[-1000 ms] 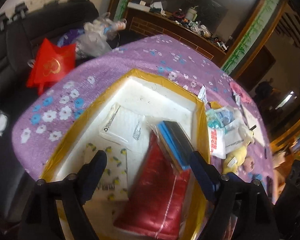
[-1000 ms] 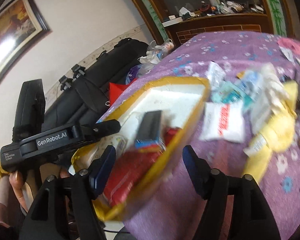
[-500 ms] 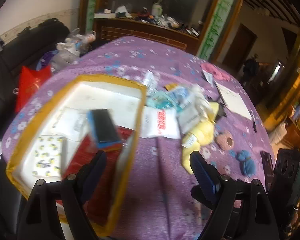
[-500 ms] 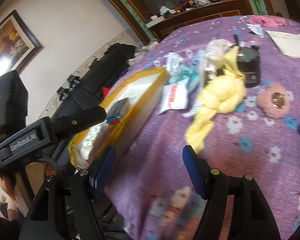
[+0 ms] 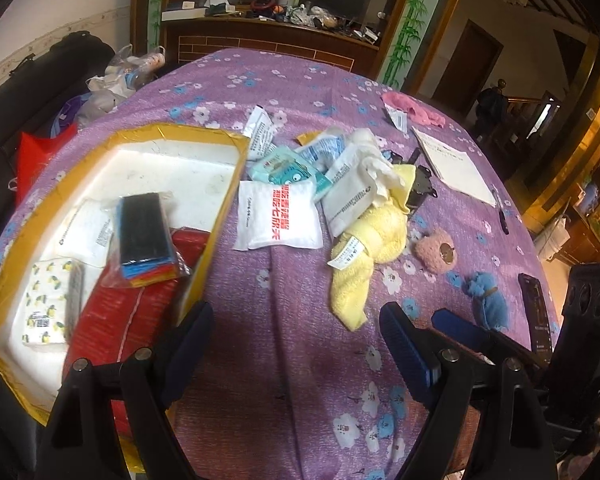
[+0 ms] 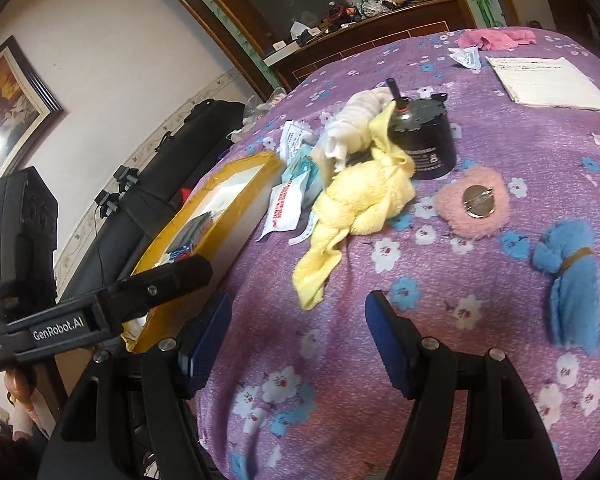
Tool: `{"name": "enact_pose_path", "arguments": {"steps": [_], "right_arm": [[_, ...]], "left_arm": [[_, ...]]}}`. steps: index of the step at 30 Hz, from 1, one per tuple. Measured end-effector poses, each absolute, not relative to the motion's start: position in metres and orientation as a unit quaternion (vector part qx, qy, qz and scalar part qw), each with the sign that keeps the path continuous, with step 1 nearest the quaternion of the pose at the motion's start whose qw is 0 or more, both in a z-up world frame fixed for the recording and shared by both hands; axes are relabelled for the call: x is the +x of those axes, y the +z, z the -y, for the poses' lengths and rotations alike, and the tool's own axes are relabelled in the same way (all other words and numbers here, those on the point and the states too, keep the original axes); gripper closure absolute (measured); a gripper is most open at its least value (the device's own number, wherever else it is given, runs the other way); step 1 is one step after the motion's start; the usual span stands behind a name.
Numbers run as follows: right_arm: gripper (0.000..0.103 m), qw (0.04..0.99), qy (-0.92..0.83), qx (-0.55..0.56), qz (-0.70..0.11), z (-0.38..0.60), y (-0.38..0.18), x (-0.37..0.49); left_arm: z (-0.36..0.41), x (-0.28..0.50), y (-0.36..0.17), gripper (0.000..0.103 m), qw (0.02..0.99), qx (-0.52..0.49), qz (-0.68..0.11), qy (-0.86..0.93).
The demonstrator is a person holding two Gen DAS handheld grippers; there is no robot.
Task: Organize soft objects
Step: 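Grasp the blue plush toy with the right gripper while the left gripper reaches the pink puff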
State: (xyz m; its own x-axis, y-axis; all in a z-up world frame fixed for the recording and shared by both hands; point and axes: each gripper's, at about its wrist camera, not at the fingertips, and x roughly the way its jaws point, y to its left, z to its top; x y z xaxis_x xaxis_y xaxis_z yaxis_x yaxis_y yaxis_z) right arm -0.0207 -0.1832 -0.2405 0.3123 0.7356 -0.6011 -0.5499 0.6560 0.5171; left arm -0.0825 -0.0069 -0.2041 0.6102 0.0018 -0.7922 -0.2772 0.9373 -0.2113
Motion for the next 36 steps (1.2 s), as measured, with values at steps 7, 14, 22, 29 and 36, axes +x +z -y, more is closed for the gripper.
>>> {"name": "enact_pose_path", "arguments": {"steps": [7, 14, 22, 29, 36], "right_arm": [[0.034, 0.797, 0.403, 0.12, -0.433, 0.194, -0.244, -0.015], [0.034, 0.823, 0.37, 0.133, -0.41, 0.223, -0.227, -0.008], [0.034, 0.868, 0.259, 0.149, -0.396, 0.268, -0.222, 0.012], [0.04, 0.883, 0.186, 0.125, -0.413, 0.272, -0.24, 0.02], [0.062, 0.881, 0.174, 0.11, -0.426, 0.266, -0.252, 0.025]], "left_arm": [[0.01, -0.079, -0.21, 0.015, 0.88, -0.16, -0.441, 0.074], [0.013, -0.078, -0.213, 0.015, 0.88, -0.158, -0.443, 0.063], [0.019, -0.067, -0.213, 0.015, 0.881, -0.156, -0.446, 0.043], [0.044, -0.039, -0.209, 0.015, 0.886, -0.132, -0.444, 0.008], [0.079, 0.002, -0.214, 0.015, 0.89, -0.074, -0.448, -0.031]]}}
